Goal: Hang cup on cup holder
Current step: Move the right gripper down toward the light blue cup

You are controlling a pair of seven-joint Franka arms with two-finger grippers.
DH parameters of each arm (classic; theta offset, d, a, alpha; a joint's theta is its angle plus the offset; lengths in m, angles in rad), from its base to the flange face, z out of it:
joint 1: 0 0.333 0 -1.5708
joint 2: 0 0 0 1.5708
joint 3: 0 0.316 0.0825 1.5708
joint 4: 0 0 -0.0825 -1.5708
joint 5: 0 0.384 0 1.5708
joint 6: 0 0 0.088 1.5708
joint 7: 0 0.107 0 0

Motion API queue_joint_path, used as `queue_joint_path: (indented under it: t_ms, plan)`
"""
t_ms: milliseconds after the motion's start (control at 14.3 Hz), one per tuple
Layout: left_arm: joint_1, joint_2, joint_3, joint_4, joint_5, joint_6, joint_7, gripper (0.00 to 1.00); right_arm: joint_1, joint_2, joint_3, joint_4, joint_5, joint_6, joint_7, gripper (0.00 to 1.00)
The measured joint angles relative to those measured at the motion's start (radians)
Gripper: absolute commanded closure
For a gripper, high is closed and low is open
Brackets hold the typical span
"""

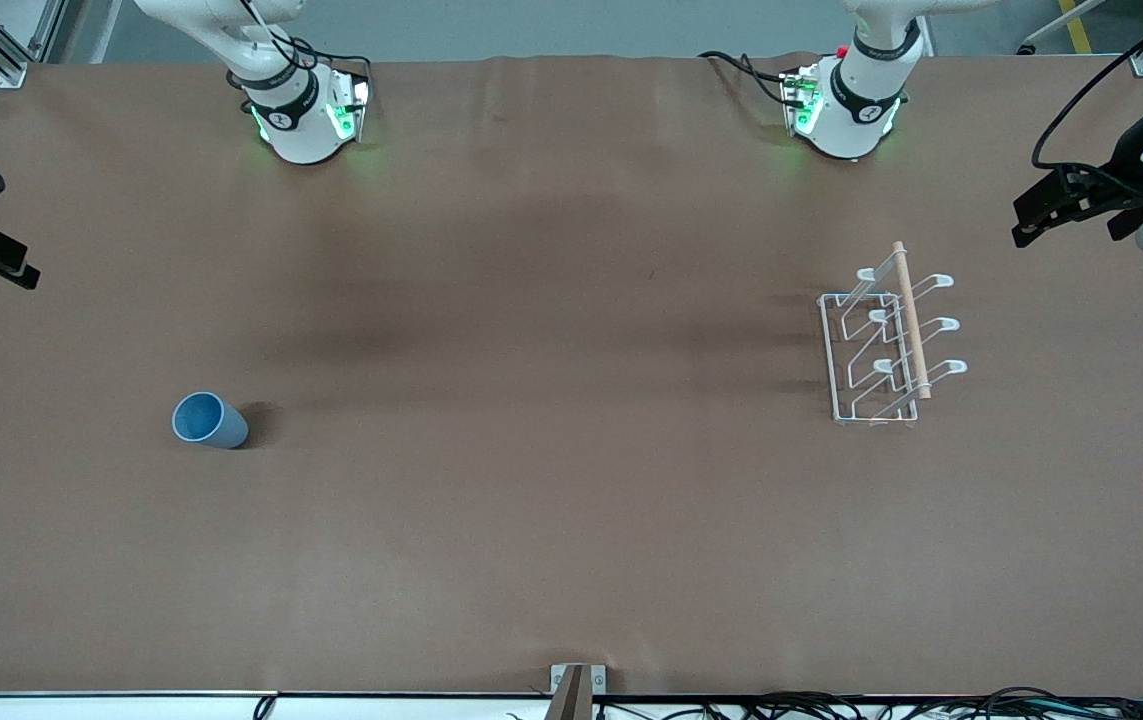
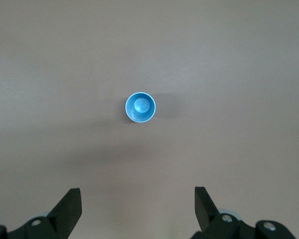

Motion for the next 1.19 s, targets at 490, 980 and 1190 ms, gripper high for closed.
queue_joint_path:
  t_ms: [490,980,1190]
  plan:
    - [0.000,0.000,0.000,0.000,0.000,0.001,0.000,0.00,0.000,0.001,0.000,0.000,0.000,0.000,0.000,0.00]
    - [0.000,0.001,0.000,0.000,0.000,0.001,0.000,0.00,-0.020,0.014,-0.002,-0.046,0.000,0.049,-0.006,0.00]
    - [0.000,0.002,0.000,0.000,0.000,0.001,0.000,0.00,-0.035,0.038,-0.003,-0.169,0.000,0.180,-0.050,0.00]
